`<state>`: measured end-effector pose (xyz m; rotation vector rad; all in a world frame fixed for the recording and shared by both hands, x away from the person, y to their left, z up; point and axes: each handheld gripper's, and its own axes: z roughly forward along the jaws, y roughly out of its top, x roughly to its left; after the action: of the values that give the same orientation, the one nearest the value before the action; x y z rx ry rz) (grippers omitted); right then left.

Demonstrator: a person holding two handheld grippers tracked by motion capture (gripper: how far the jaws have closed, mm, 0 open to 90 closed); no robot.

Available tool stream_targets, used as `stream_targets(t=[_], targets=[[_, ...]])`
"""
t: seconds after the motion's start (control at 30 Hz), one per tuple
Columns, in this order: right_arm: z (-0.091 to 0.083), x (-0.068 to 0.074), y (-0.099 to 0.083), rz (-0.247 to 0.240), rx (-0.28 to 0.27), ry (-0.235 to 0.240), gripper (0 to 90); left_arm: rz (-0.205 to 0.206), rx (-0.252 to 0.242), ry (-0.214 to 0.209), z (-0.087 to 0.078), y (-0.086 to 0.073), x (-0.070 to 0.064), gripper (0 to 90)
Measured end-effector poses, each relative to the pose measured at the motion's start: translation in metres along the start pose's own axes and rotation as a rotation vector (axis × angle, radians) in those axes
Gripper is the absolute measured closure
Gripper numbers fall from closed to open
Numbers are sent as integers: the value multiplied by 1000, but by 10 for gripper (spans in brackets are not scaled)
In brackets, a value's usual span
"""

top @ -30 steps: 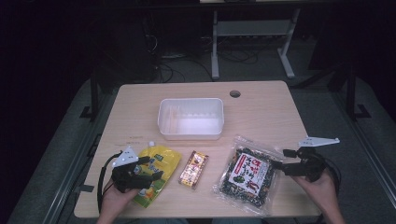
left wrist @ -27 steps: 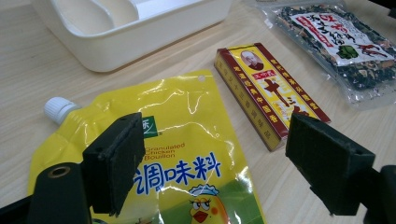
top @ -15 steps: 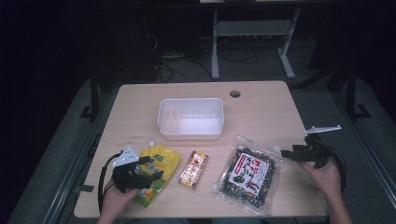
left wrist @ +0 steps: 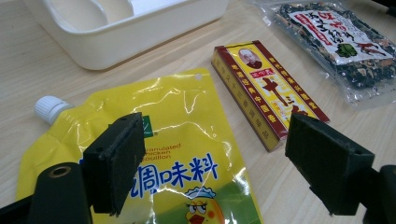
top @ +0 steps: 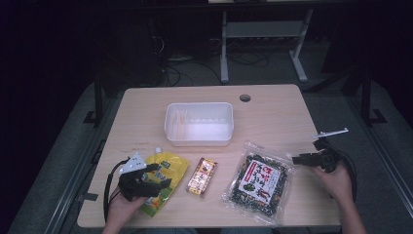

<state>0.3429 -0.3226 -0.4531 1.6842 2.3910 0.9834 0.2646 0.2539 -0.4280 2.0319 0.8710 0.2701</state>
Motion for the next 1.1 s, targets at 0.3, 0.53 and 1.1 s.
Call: stream_targets(t=[0.3, 0.53, 1.1], targets=[[7, -4, 2, 0, 11, 43, 701, -4, 2, -2, 1, 0, 0, 195], [6, -6, 1, -12, 2, 53, 891, -7, 3, -6, 3, 1, -1, 196], [-35, 9, 0, -62, -154, 92, 900, 41, 32, -100, 32, 23, -31, 207]])
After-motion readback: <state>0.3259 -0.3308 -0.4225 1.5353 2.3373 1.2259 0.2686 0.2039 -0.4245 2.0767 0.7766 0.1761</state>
